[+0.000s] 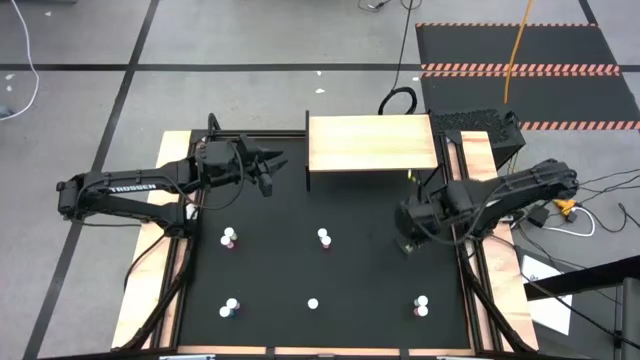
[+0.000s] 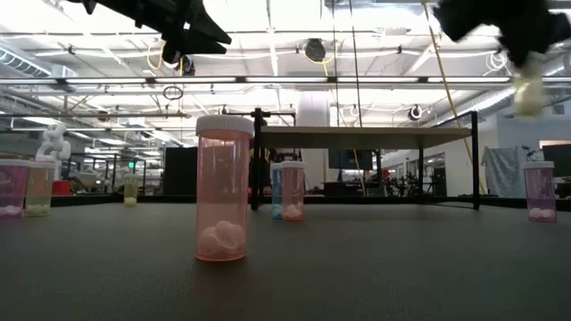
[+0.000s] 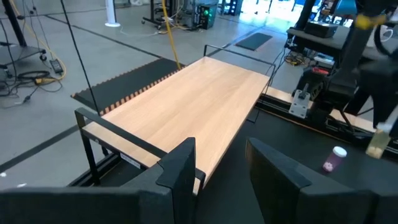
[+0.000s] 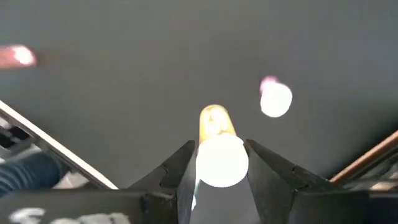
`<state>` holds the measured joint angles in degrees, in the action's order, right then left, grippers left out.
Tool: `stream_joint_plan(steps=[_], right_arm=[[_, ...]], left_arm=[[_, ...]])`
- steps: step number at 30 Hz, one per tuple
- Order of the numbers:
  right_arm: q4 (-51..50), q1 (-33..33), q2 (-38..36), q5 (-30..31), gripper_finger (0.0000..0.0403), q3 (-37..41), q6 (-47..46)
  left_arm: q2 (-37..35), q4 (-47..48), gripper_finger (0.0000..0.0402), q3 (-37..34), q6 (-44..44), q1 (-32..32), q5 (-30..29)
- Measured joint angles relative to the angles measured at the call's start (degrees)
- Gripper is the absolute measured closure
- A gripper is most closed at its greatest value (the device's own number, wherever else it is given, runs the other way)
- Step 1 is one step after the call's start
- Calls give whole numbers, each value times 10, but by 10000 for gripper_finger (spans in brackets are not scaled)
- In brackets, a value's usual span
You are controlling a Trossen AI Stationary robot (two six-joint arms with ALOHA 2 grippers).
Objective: Pick and place medicine bottles onto shelf by color
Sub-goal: Put the bottom right yellow pill bottle on the shelf
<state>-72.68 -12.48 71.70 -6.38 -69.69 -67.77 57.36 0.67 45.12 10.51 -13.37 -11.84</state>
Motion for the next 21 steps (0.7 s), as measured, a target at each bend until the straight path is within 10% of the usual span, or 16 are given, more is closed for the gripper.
stream_joint_plan(steps=[21], right_arm=[[-168,398,183,150,282,-378,513]], left_arm=[[0,12,256,0,17,-24,41]])
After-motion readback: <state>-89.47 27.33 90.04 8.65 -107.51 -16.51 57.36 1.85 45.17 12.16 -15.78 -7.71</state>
